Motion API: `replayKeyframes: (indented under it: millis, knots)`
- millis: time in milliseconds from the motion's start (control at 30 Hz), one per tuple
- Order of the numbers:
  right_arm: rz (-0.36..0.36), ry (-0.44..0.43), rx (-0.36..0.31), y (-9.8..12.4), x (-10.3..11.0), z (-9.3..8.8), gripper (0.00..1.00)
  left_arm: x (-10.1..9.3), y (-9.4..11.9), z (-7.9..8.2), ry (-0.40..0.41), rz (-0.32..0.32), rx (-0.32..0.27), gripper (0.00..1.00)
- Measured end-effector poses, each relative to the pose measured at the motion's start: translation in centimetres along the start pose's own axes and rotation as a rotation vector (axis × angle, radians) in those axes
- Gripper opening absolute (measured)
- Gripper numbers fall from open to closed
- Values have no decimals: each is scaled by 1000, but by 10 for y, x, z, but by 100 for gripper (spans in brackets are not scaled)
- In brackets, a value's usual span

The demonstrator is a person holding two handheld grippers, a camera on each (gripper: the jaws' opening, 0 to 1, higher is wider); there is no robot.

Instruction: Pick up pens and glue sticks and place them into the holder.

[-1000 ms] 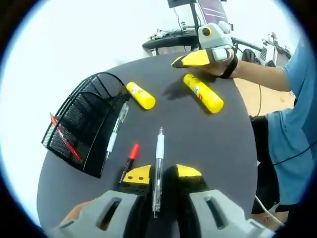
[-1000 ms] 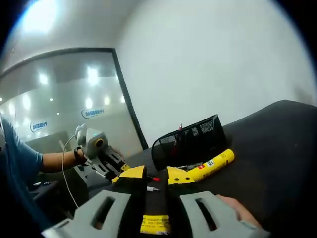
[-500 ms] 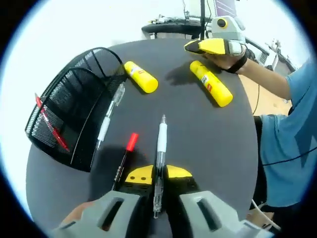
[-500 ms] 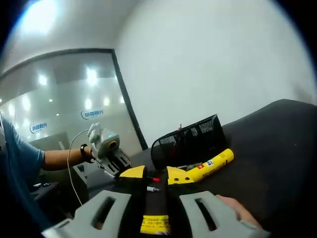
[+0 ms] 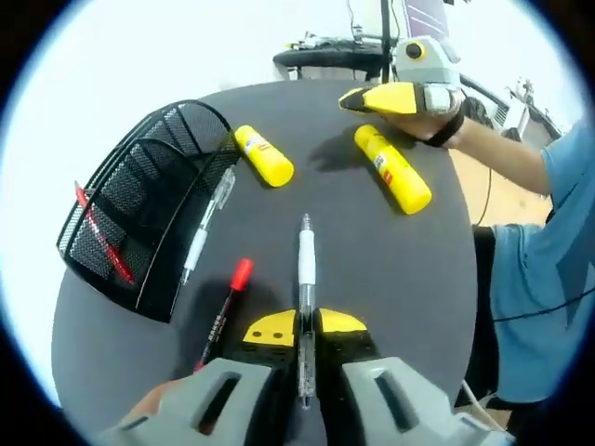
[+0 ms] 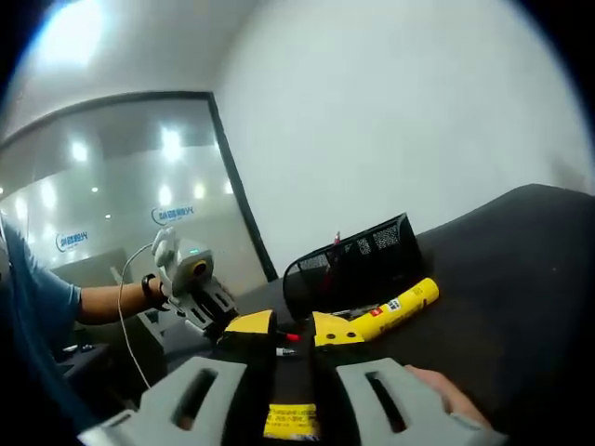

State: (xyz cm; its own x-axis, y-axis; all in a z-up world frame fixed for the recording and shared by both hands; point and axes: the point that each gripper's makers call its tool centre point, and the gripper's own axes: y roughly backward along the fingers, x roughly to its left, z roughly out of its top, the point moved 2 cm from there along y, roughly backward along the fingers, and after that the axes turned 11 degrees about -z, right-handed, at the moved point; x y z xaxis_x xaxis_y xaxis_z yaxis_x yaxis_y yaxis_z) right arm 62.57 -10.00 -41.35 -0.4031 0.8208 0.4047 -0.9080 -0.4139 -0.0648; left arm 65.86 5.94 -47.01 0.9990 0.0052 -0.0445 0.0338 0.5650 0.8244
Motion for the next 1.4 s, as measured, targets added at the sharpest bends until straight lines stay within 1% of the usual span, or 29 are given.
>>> replayKeyframes:
  millis: [33,133,167,233,300,367,467,533,567,600,633,667,700,733,767,800,833,867,933,1000,1067,1100,1133,1167,1267,1300,1333,1400]
  knots:
    - [0,0,-1,0,0,0,11,-4,0,0,16,-10,6,3]
    - [0,-4,-3,0,0,1,11,-9,0,5,23,6,-11,3]
    - [1,-9,-5,1,-1,1,11,-9,0,9,30,14,-35,3]
    - [1,-21,-14,2,-2,4,11,-10,3,21,39,34,-119,3]
    - [2,-36,-23,2,-1,5,11,-10,6,29,44,61,-179,3]
    - [3,-50,-32,3,-3,8,11,-11,8,35,35,83,-214,3]
    - [2,-54,-41,3,-2,9,12,-13,10,39,39,101,-253,3]
    - [5,-67,-43,3,-1,10,12,-13,14,43,38,123,-289,3]
    - [2,-84,-44,2,-2,11,12,-15,15,43,40,122,-297,3]
    - [5,-135,-32,2,-3,12,13,-14,16,45,42,130,-311,3]
    - [5,-163,-29,1,-4,14,14,-15,18,47,41,136,-323,3]
    - [10,-199,-48,3,1,17,15,-16,19,49,36,136,-332,3]
    - [10,-249,-57,3,3,20,15,-13,21,53,35,143,-348,3]
    - [6,-283,-40,2,3,19,16,-13,22,57,33,149,-376,3]
    - [-1,-291,-30,-1,5,18,17,-14,23,59,35,152,-386,3]
    - [-17,-257,-21,-5,8,16,17,-11,27,66,30,189,-428,3]
    - [-34,-216,-10,-9,11,12,17,-11,29,69,27,202,-453,3]
    - [-29,-223,-9,-14,21,12,18,-13,29,69,31,198,-453,3]
    - [-24,-233,-13,-20,31,12,20,-14,32,73,21,225,-482,3]
    - [-26,-243,-21,-26,39,14,20,-17,31,74,21,220,-484,3]
    - [-60,-198,-28,-32,41,12,20,-17,32,75,19,238,-498,3]
    - [-67,-199,-31,-33,42,11,20,-18,33,75,19,240,-500,4]
    - [-73,-213,-39,-35,39,10,20,-19,34,76,19,242,-512,4]
    - [-81,-241,-45,-36,42,9,19,-21,35,77,19,247,-522,3]
    - [-57,-305,-48,-38,46,8,18,-19,36,78,11,251,-526,4]
    - [-42,-350,-57,-39,47,10,18,-19,36,78,8,252,-525,4]
    - [-41,-369,-58,-39,47,10,18,-19,36,77,5,255,-526,4]
    - [-45,-373,-57,-39,46,9,16,-18,36,78,7,257,-534,4]
